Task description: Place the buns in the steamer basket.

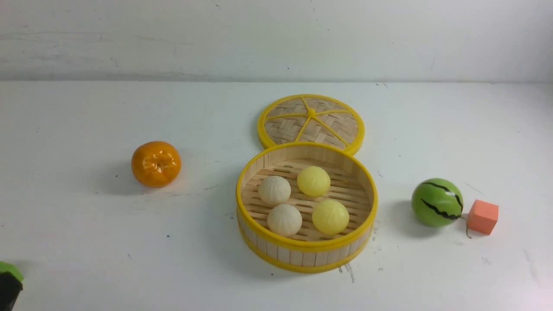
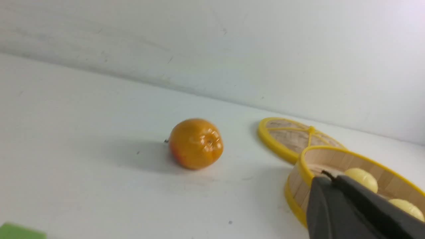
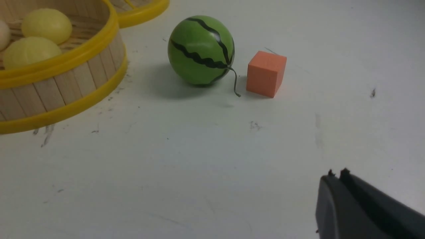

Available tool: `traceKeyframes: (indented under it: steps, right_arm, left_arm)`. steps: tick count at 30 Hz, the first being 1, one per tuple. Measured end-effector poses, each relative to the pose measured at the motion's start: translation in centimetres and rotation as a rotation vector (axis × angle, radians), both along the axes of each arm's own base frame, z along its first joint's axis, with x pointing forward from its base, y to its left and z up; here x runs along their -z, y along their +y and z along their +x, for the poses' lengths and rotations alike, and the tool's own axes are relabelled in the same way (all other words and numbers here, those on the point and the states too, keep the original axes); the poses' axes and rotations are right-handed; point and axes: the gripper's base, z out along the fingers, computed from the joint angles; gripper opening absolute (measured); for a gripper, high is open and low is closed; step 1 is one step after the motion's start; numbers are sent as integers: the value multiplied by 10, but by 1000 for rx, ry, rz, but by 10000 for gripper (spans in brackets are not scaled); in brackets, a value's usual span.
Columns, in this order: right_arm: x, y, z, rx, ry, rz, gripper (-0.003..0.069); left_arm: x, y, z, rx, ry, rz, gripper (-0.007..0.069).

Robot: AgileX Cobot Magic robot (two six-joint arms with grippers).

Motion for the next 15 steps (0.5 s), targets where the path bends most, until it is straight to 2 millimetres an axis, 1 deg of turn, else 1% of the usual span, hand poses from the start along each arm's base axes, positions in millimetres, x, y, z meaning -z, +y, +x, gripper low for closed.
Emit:
traceKeyframes:
  steps: [2, 3, 4, 5, 6, 8, 15]
  right_arm:
    - [0, 0, 0, 0, 0, 1, 3]
    - [0, 0, 0, 0, 0, 1, 3]
    - [0, 0, 0, 0, 0, 2, 5]
    - [0, 0, 0, 0, 0, 2, 6]
    - [0, 0, 0, 0, 0, 2, 8]
    - [0, 0, 0, 0, 0, 2, 11]
    - [0, 0, 0, 0, 0, 2, 14]
  left_arm:
    - [10, 1, -1, -21, 95, -11, -13]
    - [10, 1, -1, -24, 94, -5, -13]
    - [20, 1, -3, -33, 203, -19, -13]
    - [21, 1, -3, -33, 216, -20, -13]
    - [29, 1, -4, -38, 299, -33, -13]
    - [32, 1, -5, -41, 337, -65, -13]
    - [32, 1, -5, -48, 344, -110, -13]
